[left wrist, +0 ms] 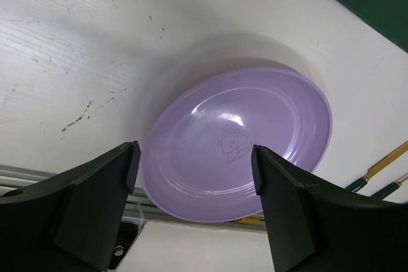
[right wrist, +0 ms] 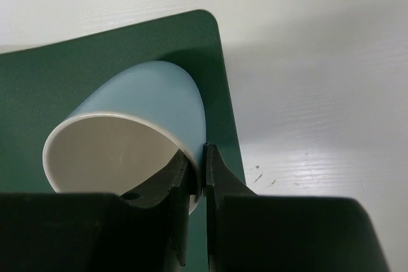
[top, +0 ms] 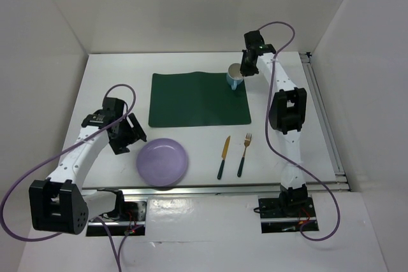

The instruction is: Set the dinner table for one person

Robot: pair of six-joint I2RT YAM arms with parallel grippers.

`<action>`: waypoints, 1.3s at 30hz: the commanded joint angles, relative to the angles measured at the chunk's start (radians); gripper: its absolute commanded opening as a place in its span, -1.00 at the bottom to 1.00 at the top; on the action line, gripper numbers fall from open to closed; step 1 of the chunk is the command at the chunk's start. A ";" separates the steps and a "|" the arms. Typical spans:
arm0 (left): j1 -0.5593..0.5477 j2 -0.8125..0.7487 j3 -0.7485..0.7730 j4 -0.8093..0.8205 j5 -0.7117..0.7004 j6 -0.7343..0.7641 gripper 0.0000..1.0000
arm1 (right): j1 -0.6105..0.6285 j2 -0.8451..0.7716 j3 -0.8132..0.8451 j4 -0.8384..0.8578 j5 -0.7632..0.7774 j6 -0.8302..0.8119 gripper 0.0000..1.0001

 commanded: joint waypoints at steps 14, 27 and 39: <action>-0.023 -0.023 -0.040 0.005 0.032 -0.043 0.85 | 0.009 -0.100 0.143 0.065 -0.121 0.000 0.91; -0.070 -0.097 -0.233 0.056 0.001 -0.259 0.76 | 0.028 -0.579 -0.315 0.131 -0.110 -0.009 0.99; -0.070 -0.077 -0.314 0.171 0.007 -0.305 -0.26 | 0.047 -0.815 -0.618 0.093 -0.006 -0.032 0.99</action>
